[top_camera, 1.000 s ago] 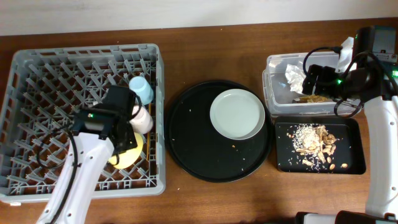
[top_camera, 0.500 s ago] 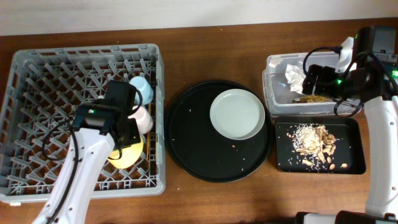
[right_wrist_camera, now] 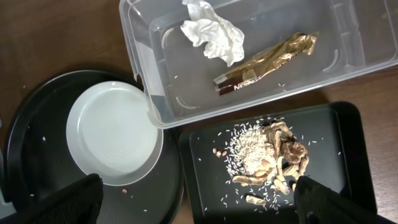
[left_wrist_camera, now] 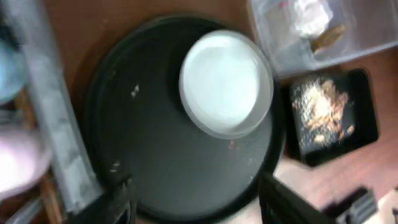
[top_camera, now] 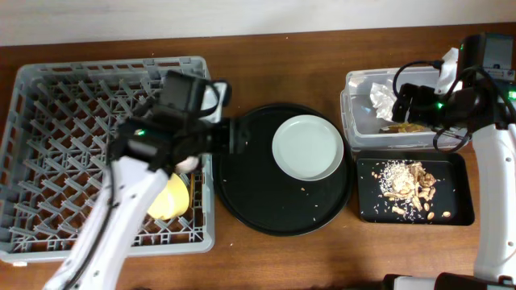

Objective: Sort waste into correct bins and load items into the dishwasher rack
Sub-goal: 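Grasp the white plate edge with the left gripper, then stand the white plate upright in the rack with the left gripper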

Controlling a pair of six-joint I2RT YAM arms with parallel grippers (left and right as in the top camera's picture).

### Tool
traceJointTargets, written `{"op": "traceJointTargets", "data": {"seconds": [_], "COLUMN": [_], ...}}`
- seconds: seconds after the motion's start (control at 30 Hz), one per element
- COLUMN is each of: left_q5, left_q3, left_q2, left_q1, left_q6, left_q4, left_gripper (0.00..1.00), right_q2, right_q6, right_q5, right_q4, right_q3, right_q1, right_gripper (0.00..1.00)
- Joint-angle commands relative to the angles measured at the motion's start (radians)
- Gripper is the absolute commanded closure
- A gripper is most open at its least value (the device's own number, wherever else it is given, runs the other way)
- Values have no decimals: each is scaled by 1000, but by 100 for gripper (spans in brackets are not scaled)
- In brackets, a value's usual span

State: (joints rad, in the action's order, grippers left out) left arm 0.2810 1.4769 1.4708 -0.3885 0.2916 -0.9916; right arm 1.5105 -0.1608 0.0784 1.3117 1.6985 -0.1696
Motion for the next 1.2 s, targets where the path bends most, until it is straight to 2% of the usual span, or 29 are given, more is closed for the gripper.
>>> {"op": "traceJointTargets", "data": {"seconds": [0.0,0.1,0.2,0.27,0.4,0.43,0.5,0.57,0.6,0.63,0.7,0.73,0.77,0.83,0.87,0.9,1.0,1.07,1.17], "left_q5": [-23,-259,-298,-383,-383,-381,-376,-377,-381,-388,-605,-753,-974,-1388,-1481,-1482,-1481,-1476,-1438], "left_q3": [24,24,24,24,13,12,12,12,12,15,90,139,179,182,182,182,171,171,171], "left_q2": [208,465,610,628,669,682,682,682,682,677,561,472,351,153,84,67,98,155,254], "left_q1": [-150,-280,-281,-281,-292,-293,-294,-293,-291,-286,-263,-255,-253,-245,-204,-105,122,220,237], "left_q6": [53,137,169,172,172,172,171,171,171,149,106,103,103,81,-56,-187,-214,-223,-240], "left_q4": [195,378,485,475,438,437,438,438,438,436,317,231,140,61,56,56,65,78,90], "left_gripper": [42,43,46,46,48,55,80,91,100,100,100,100,100,100,100,100,100,100,100], "right_q2": [2,2,2,2,2,2,2,2,2,2,2,2,2,2,2,2,2,2,2], "right_q6": [-5,-5,-5,-5,-5,-5,-5,-5,-5,-5,-5,-5,-5,-5,-5,-5,-5,-5,-5], "right_q5": [-5,-5,-5,-5,-5,-5,-5,-5,-5,-5,-5,-5,-5,-5,-5,-5,-5,-5,-5], "right_q4": [-2,-2,-2,-2,-2,-2,-2,-2,-2,-2,-2,-2,-2,-2,-2,-2,-2,-2,-2], "right_q3": [4,4,4,4,4,4,4,4,4,4,4,4,4,4,4,4,4,4,4], "right_q1": [-1,-1,-1,-1,-1,-1,-1,-1,-1,-1,-1,-1,-1,-1,-1,-1,-1,-1,-1], "right_gripper": [1,1,1,1,1,1,2,1,1,1,1,1,1,1,1,1,1,1,1]}}
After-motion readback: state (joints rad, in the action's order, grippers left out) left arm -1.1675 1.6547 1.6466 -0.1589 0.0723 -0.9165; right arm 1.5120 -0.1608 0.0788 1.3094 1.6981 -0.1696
